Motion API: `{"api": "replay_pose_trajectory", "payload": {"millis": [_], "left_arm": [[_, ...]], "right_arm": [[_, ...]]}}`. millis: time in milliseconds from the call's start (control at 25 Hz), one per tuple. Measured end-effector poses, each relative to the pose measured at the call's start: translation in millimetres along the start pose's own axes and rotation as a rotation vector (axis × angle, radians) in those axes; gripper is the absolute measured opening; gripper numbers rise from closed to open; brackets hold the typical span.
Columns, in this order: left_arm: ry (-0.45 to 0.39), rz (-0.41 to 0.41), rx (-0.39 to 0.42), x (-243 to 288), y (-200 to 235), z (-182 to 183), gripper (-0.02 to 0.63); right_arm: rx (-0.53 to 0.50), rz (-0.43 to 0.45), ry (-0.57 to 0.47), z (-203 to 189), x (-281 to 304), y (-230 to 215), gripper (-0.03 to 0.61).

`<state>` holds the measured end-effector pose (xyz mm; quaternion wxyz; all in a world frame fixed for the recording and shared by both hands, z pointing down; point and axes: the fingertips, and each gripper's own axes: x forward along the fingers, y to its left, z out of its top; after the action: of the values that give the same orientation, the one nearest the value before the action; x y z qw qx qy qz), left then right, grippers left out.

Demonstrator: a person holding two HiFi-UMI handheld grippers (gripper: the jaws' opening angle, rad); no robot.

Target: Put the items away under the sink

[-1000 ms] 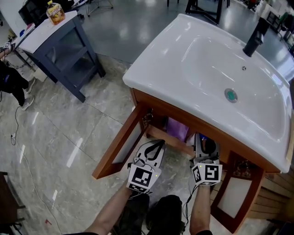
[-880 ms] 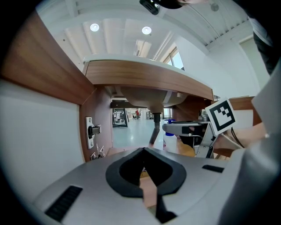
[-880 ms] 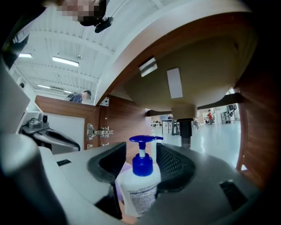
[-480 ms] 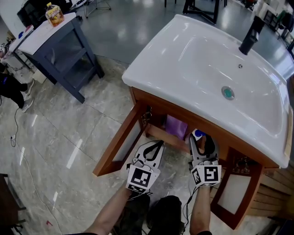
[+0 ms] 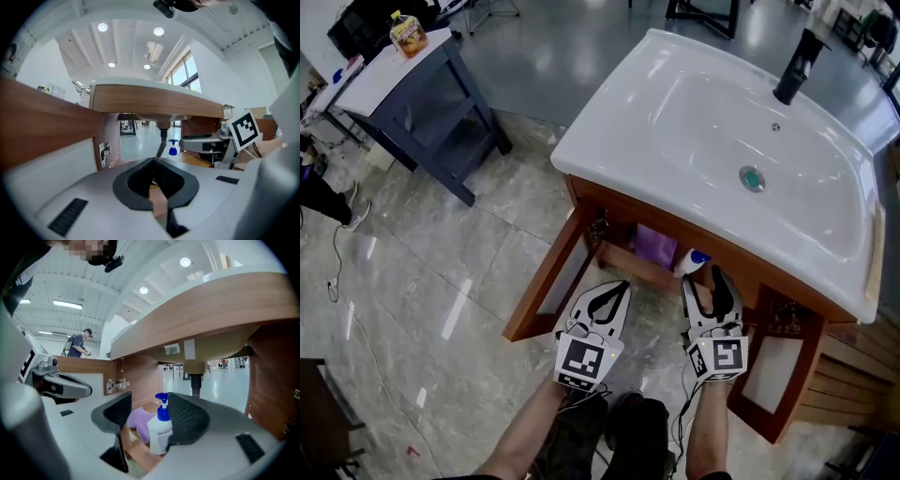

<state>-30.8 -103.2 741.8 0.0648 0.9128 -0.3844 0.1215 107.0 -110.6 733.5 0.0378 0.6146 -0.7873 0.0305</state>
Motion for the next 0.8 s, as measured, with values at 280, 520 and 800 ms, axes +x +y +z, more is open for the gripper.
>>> {"api": "replay_pose_trajectory", "payload": {"millis": [280, 520, 800], "left_arm": [[0.009, -0.023, -0.017, -31.9, -19.0, 44.6, 0.006], [0.003, -0.023, -0.02, -56.4, -27.3, 96.2, 0.006], [0.008, -0.057, -0.031, -74.8, -38.7, 162.0, 0.006]], "right_arm": [[0.007, -0.022, 0.032, 39.2, -34.6, 9.8, 0.22], [0.006, -0.049, 0.04, 91.0, -58.0, 12.3, 0.181], [-0.008, -0.081, 0.071, 158.7, -82.0, 11.1, 0.152]]}}
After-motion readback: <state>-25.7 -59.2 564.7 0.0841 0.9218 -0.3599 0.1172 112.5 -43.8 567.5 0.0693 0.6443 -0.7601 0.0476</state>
